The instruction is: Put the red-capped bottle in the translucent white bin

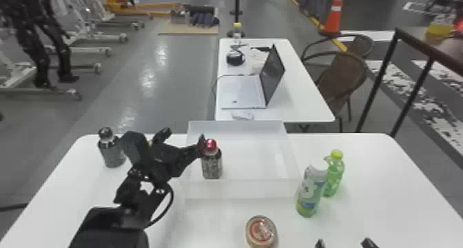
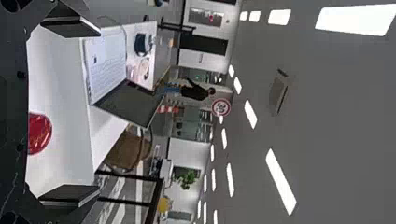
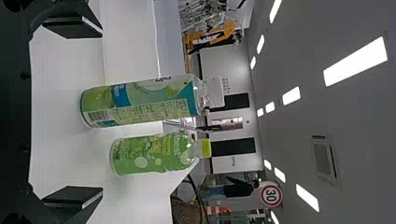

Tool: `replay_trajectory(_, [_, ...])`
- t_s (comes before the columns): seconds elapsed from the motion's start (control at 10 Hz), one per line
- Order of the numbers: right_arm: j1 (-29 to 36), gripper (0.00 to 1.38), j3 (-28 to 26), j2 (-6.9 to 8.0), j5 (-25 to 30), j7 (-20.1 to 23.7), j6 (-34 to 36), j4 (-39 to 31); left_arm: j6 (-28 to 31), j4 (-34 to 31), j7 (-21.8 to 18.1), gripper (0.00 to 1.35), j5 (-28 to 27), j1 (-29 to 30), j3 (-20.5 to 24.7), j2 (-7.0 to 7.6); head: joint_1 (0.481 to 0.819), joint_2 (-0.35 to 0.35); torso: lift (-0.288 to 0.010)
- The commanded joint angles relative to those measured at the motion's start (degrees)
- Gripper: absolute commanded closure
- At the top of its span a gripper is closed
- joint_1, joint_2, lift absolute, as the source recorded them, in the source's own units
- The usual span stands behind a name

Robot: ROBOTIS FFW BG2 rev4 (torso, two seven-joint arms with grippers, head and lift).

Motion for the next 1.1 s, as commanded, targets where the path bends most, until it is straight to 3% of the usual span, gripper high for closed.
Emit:
replay_trajectory(0.0, [0.1,0.11,0.0,0.05,0.0,0.0,0.0,-0.2,-0.8,-7.9,2.3,0.12,-2.2,7.0,4.2,1.84,0.549,0.0,-0.1])
replay_trajectory(0.1, [0.2,0.11,0.0,0.05,0.1,0.0,0.0,-0.3,-0.4,-13.4,4.3,0.12,-3.9,13.0,8.4,2.36,0.549,0.0,-0.1])
replay_trajectory(0.3, [1.0,0.11,-0.1,0.05,0.0,-0.1,0.0,-0.9,-0.8,-21.3,8.0,0.12,-5.9,24.9,15.6,1.57,0.549,0.0,-0.1])
replay_trajectory(0.7, [3.6,0.11,-0.4,0.05,-0.1,-1.4,0.1,-2.5,-2.6,-26.0,10.2,0.12,-9.6,39.3,21.9,-4.75,0.549,0.0,-0.1])
replay_trajectory(1.0, [5.5,0.11,-0.4,0.05,0.0,-2.2,0.7,-4.0,-6.0,-25.9,10.9,0.12,-13.4,42.2,23.8,-7.83,0.549,0.0,-0.1])
